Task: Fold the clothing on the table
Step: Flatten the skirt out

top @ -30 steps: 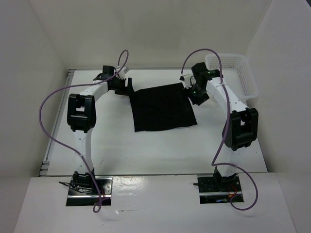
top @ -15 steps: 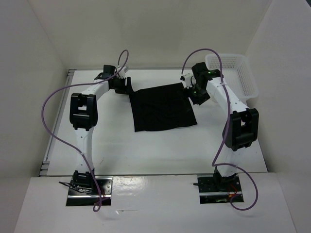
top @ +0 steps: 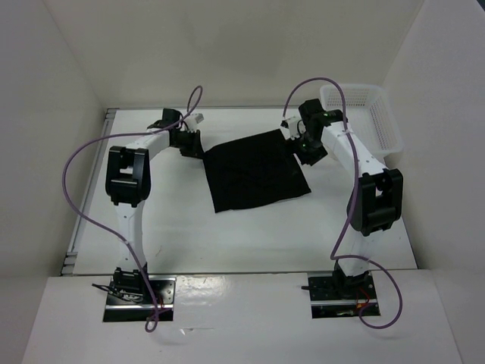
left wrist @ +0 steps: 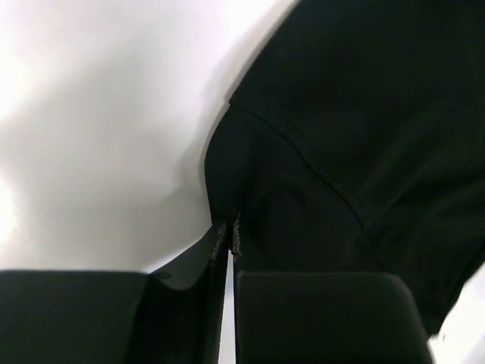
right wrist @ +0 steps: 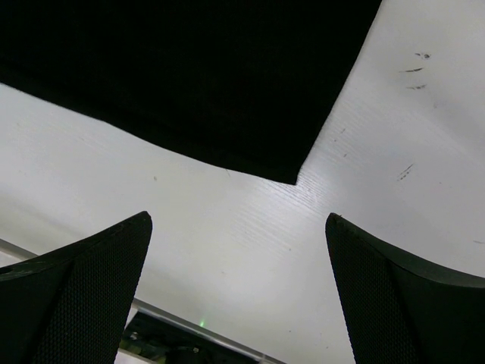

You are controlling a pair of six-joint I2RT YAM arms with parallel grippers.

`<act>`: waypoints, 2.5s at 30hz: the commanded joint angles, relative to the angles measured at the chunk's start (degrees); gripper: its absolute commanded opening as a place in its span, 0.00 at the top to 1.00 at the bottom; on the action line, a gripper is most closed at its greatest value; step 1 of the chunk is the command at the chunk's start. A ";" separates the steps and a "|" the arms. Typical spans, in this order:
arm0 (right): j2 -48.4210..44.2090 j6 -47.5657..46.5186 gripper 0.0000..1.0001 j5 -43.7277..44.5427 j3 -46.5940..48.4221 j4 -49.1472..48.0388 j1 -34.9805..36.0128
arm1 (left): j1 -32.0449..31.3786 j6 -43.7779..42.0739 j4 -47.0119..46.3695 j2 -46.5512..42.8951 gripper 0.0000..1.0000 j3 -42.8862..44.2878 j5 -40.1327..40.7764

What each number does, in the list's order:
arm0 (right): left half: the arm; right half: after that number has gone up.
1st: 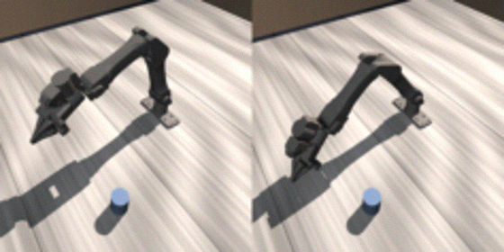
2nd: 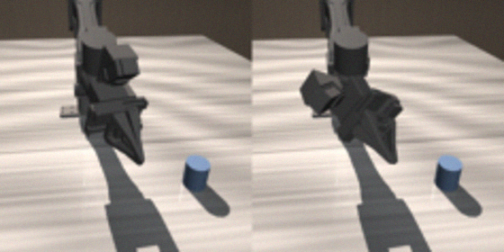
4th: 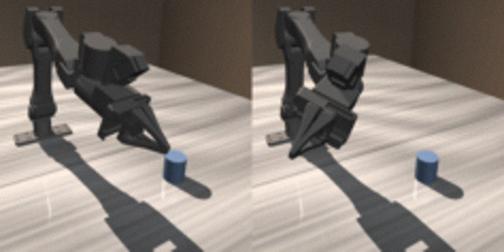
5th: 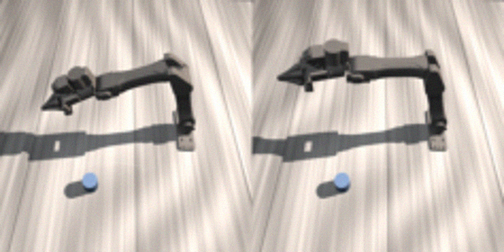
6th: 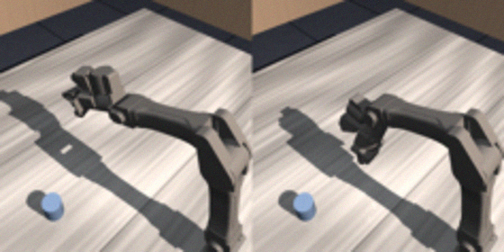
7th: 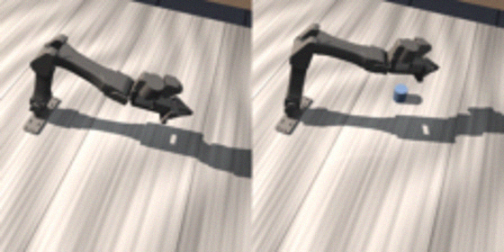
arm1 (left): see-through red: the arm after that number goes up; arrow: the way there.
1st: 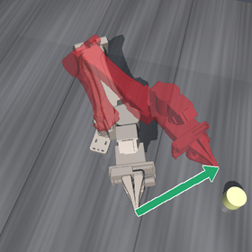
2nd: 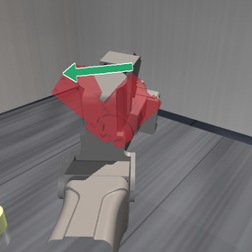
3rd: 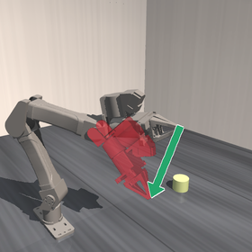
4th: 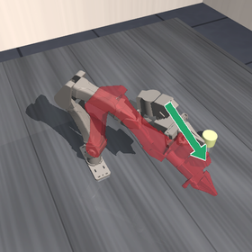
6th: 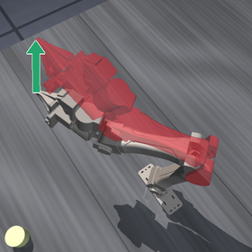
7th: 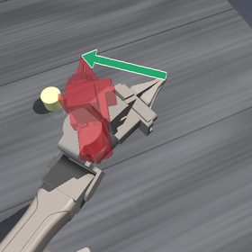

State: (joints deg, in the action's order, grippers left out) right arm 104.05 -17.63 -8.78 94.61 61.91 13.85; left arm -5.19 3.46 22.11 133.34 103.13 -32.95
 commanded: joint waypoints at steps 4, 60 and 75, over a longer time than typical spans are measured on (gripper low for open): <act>-0.08 0.05 0.01 -1.42 -1.80 -3.81 -0.22 | 0.80 -5.83 6.62 -14.66 0.92 -9.78 -2.04; 62.77 9.98 0.12 -0.45 77.04 -9.35 5.13 | -1.49 -11.90 12.61 -32.53 0.42 -26.67 13.44; 63.38 6.99 0.49 0.61 77.04 -6.10 11.01 | 1.68 -11.37 12.61 -34.72 0.42 -28.78 12.91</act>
State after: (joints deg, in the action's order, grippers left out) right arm 166.78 -9.67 -7.75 169.95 54.26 22.04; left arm -4.05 -8.58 34.83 101.43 74.76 -19.16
